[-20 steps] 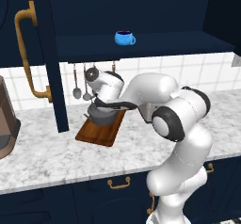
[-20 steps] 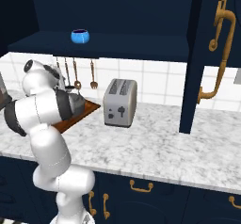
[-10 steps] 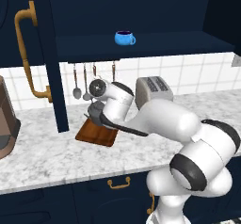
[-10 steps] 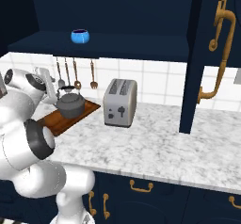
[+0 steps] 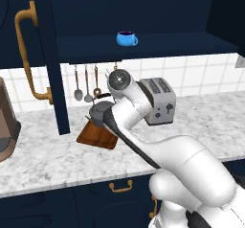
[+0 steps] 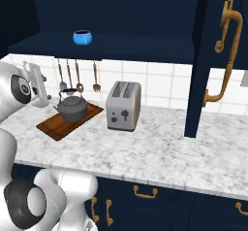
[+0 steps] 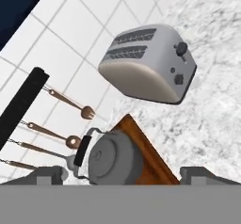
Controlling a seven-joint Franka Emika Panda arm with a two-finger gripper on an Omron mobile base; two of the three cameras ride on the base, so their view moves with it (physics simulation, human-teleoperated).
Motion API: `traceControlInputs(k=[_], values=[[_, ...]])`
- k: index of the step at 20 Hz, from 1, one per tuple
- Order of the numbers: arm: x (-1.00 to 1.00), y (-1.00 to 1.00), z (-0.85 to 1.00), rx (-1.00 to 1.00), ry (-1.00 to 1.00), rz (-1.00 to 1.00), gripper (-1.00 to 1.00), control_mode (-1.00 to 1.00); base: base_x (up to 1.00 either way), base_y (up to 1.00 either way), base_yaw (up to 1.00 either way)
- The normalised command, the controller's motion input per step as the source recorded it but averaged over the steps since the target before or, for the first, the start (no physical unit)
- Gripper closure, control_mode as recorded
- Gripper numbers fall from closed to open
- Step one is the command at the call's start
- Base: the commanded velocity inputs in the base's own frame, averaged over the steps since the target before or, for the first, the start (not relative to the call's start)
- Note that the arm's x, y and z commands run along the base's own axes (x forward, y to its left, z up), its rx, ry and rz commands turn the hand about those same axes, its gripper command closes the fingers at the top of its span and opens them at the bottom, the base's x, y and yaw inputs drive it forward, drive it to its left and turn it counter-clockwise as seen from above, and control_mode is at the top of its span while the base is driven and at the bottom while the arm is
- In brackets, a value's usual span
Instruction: Pick the kettle from the counter and place it on the tray. Then pick the mug from the cabinet and place it on the tray. Then close the cabinet doors.
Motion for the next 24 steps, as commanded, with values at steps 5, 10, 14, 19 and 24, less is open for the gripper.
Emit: traceControlInputs(k=[5,10,14,19,24], values=[[-0.7,-0.43,0.45,0.06,0.05,0.29,-1.0,-1.0,0.0,0.0,0.0],[-0.04,-0.53,0.12,0.28,0.01,0.15,-1.0,-1.0,0.0,0.0,0.0],[-0.27,-0.44,0.23,0.08,0.01,0.23,-1.0,-1.0,0.0,0.0,0.0],[-0.07,-0.31,0.21,-0.04,0.0,0.22,-1.0,-1.0,0.0,0.0,0.0],[-0.11,-0.47,0.26,-0.08,0.03,0.16,-1.0,-1.0,0.0,0.0,0.0]])
